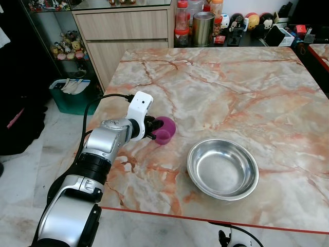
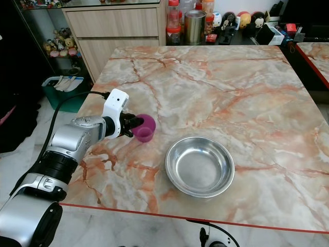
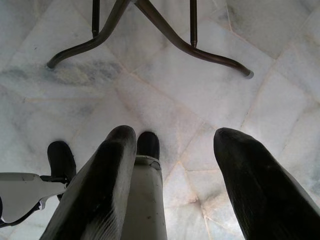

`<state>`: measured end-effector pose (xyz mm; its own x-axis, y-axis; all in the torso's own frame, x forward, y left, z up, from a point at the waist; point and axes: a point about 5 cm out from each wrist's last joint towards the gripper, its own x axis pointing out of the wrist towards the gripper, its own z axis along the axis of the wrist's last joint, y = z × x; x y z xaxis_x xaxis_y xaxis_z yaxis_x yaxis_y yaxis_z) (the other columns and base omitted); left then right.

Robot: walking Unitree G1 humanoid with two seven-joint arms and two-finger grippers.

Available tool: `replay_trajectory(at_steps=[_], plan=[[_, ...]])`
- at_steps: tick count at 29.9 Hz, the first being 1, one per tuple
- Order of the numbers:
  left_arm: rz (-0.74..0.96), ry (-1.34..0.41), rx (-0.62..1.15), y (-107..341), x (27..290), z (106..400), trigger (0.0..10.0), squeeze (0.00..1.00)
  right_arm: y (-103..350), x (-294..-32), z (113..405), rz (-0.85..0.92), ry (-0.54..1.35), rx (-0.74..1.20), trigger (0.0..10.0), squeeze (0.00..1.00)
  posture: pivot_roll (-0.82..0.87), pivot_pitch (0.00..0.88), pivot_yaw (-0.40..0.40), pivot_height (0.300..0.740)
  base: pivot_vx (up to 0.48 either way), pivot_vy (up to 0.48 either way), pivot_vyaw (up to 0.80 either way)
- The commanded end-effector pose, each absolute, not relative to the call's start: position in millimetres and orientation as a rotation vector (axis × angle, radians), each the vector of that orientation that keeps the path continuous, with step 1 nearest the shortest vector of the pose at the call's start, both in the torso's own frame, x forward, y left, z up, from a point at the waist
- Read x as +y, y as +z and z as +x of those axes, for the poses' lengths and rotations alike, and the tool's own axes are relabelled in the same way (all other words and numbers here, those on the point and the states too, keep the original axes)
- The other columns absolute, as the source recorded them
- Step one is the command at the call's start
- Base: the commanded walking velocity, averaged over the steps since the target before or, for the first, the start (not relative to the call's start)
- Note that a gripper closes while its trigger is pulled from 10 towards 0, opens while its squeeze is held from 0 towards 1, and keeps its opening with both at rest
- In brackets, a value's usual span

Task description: Setting the table

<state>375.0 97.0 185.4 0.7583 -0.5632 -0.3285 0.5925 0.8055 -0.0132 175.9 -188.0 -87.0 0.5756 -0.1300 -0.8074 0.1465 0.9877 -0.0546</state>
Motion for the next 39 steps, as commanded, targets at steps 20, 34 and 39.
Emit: replay_trajectory(at_steps=[20,34,39], plan=[[0.104,-0.514,0.234,203.4,111.7,385.8,10.0,0.00,-86.2,-185.4,178.2,0.023,-0.161,0.938,10.0,0.00,-0.01,0.058,0.068,0.740,0.000,0.000,0.00],[0.082,-0.333,0.169,205.2,139.5,393.0,10.0,0.00,-85.6,-183.5,180.1,0.026,-0.157,0.934,10.0,0.00,0.00,0.059,0.064,0.740,0.000,0.000,0.00],[0.040,-0.096,0.104,202.1,185.5,395.8,10.0,0.00,-85.5,-182.9,180.3,0.029,-0.159,0.933,10.0,0.00,0.00,0.061,0.067,0.740,0.000,0.000,0.00]])
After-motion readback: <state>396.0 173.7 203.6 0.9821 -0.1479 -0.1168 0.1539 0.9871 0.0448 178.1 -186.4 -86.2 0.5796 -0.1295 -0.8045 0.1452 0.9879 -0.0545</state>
